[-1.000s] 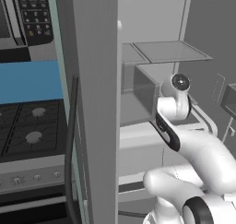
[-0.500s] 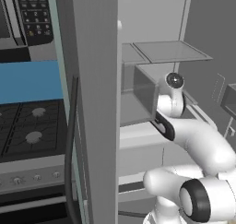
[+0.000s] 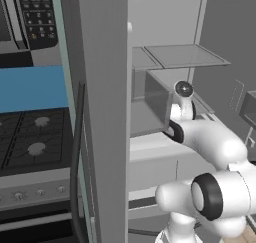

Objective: Place one tomato and one fish in each tupperware on the nearby counter, to pack two identical lunches.

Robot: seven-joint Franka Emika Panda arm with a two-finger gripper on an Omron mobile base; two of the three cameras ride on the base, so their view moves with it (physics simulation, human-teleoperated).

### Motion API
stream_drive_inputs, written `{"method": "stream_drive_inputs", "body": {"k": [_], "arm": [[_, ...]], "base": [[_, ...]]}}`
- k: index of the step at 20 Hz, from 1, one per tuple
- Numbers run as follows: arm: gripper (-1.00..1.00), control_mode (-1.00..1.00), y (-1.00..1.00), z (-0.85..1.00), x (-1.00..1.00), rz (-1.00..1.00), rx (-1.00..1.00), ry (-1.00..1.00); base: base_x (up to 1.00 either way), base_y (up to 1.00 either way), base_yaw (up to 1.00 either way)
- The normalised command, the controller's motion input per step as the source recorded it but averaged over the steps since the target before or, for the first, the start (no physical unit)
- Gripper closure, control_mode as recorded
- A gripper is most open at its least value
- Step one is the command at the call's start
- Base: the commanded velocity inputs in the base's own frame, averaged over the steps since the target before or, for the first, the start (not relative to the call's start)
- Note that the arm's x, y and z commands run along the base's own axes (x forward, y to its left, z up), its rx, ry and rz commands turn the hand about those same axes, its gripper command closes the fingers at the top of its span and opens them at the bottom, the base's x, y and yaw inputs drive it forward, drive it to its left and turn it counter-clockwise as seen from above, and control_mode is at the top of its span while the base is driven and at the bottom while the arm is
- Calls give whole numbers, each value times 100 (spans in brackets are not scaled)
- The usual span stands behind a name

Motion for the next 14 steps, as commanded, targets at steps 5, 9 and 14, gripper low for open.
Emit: {"method": "stream_drive_inputs", "body": {"k": [5,9,14], "arm": [[-100,-100,0,-14,26,0,0,0],[-100,-100,0,-19,25,0,0,0],[-100,-100,0,-18,29,0,0,1]], "base": [[0,0,0],[0,0,0],[0,0,0]]}}
